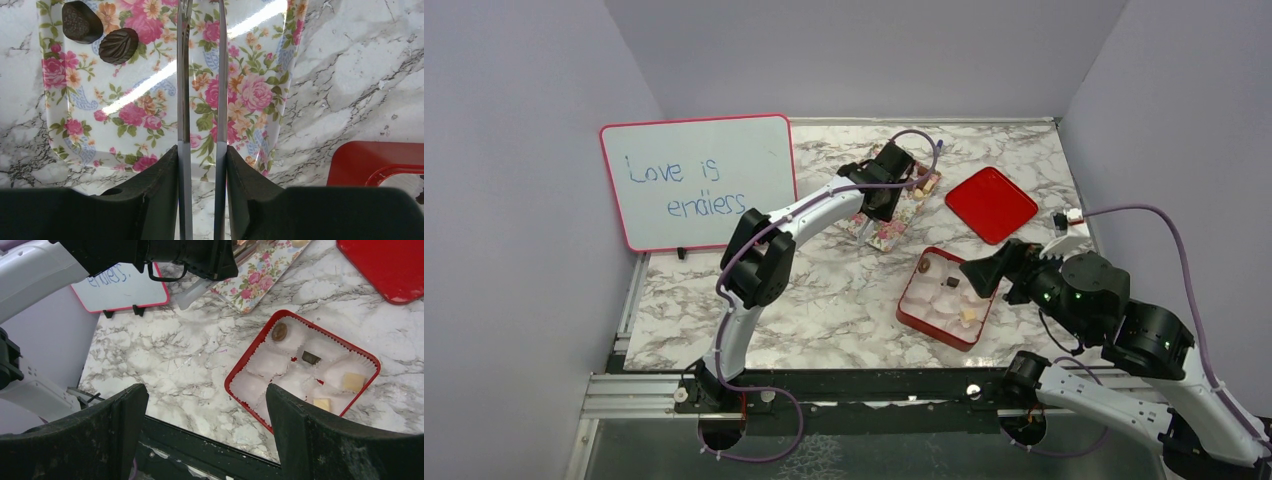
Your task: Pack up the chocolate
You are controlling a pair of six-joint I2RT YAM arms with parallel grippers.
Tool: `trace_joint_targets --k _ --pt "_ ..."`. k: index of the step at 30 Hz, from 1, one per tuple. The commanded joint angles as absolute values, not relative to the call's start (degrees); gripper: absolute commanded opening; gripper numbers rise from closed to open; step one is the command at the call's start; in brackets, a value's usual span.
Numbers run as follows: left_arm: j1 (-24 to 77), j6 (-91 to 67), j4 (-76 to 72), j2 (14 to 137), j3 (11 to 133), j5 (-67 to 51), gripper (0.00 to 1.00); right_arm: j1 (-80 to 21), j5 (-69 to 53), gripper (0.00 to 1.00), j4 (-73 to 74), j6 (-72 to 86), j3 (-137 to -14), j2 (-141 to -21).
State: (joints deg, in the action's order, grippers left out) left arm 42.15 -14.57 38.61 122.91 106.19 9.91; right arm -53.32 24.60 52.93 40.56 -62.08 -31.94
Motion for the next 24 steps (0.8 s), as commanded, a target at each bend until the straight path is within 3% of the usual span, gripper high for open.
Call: trace_joint_targets --k 1,24 --pt "42.27 -14.38 37.09 118.28 105.75 6.18 0.24 -53.74 25.06 0.93 53.93 42.31 -62.71 -30.13" --pt "42.66 -15.49 38.75 104.01 98.97 -3.72 0.19 -53.78 24.94 0.94 59.96 43.92 -64.16 -26.83"
